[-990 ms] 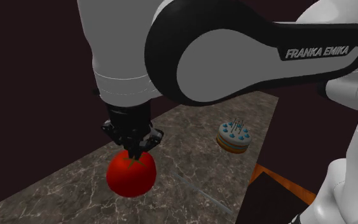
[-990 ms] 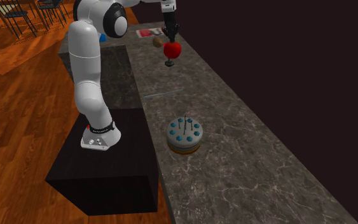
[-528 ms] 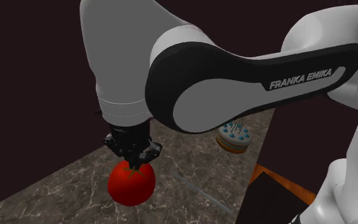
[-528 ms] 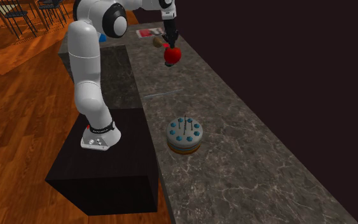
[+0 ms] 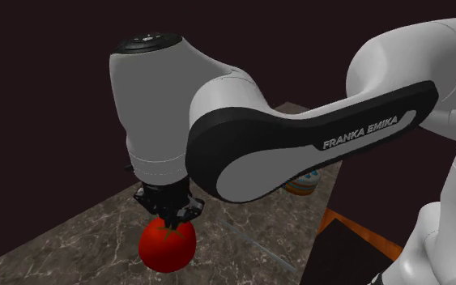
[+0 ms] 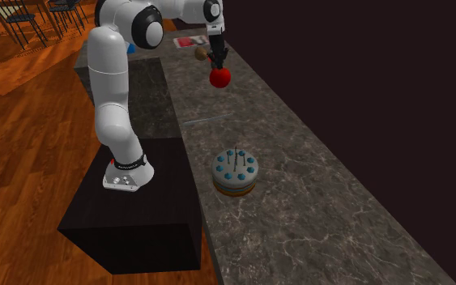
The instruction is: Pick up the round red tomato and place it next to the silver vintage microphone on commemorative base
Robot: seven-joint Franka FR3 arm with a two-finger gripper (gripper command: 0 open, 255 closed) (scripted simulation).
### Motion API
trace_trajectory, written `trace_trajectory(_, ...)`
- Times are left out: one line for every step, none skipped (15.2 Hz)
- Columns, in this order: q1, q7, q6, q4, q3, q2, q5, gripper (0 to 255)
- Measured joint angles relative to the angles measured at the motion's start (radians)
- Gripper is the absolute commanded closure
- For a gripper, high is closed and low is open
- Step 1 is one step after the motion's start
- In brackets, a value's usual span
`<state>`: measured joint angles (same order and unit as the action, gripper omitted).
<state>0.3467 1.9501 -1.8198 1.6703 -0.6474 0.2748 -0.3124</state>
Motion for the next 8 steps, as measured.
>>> trace_trajectory(0.001, 0.004, -0.012, 0.009, 0.001, 0.004, -0.003, 255)
trace_trajectory(0.000, 0.007, -0.024, 0.020, 0.002, 0.006, -0.005, 255)
trace_trajectory(0.000, 0.010, -0.035, 0.028, 0.003, 0.009, -0.008, 255)
trace_trajectory(-0.001, 0.012, -0.048, 0.042, 0.004, 0.009, -0.010, 255)
trace_trajectory(-0.001, 0.015, -0.058, 0.050, 0.005, 0.013, -0.013, 255)
trace_trajectory(-0.001, 0.018, -0.069, 0.057, 0.006, 0.018, -0.016, 255)
trace_trajectory(0.000, 0.022, -0.081, 0.065, 0.008, 0.023, -0.021, 255)
trace_trajectory(0.001, 0.028, -0.096, 0.080, 0.008, 0.024, -0.023, 255)
